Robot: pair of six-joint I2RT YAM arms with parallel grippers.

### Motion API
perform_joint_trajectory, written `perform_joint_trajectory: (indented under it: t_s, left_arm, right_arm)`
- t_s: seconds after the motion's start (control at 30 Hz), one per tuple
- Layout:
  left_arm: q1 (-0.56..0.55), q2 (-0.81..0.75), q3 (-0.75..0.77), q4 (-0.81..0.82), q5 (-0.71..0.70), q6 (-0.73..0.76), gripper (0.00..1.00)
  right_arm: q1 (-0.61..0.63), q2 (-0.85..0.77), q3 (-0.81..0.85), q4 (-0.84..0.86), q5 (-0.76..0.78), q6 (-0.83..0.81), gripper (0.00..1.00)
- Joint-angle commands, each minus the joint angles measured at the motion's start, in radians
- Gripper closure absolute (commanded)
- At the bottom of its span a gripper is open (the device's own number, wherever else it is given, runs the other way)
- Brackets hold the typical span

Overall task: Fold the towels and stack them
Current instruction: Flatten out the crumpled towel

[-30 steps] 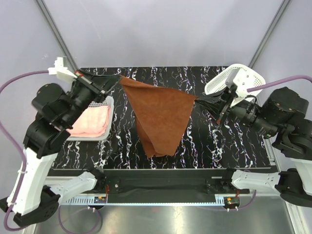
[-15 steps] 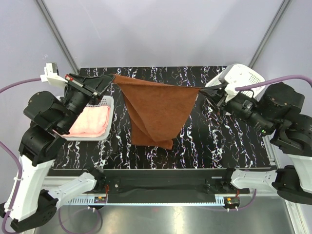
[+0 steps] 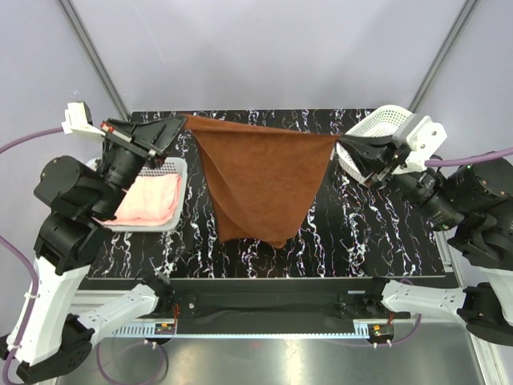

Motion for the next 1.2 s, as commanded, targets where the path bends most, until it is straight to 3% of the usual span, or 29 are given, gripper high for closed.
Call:
perform_joint_trajectory:
  t_s: [0.0,0.13,0.27,0.5,0.77,1.0,1.17]
  left_arm:
    - [0.004,0.055,0.097,0.138,-0.026,0.081,1.0]
    - [0.005,0.093,0.151,0.127,-0.08,0.152,1.0]
    - [0.005,0.089,0.16,0.1,-0.106,0.163,1.0]
    - [0.004,0.018,0.059,0.057,-0.118,0.065,1.0]
    - [0.001,-0.057,-0.059,0.079,-0.074,-0.049,1.0]
    - [-0.001,-0.092,-0.032,-0.032,-0.136,-0.026,1.0]
    - [-0.001,-0.077,-0.015,-0.058,-0.201,0.028,1.0]
  right_arm:
    - [0.001,-0.015,-0.011,0.273,0.135,-0.112,1.0]
    - [0.001,0.026,-0.017,0.333,0.273,-0.24,1.0]
    - [0.001,0.067,0.033,0.307,0.324,-0.268,1.0]
    - [0.001,0.023,0.081,-0.002,0.181,-0.106,1.0]
    - [0.001,-0.008,0.035,-0.116,0.078,0.018,1.0]
    - [0.001,-0.063,0.027,-0.021,0.012,0.08,1.0]
    - [0.001,-0.08,-0.101,0.185,0.303,-0.125,1.0]
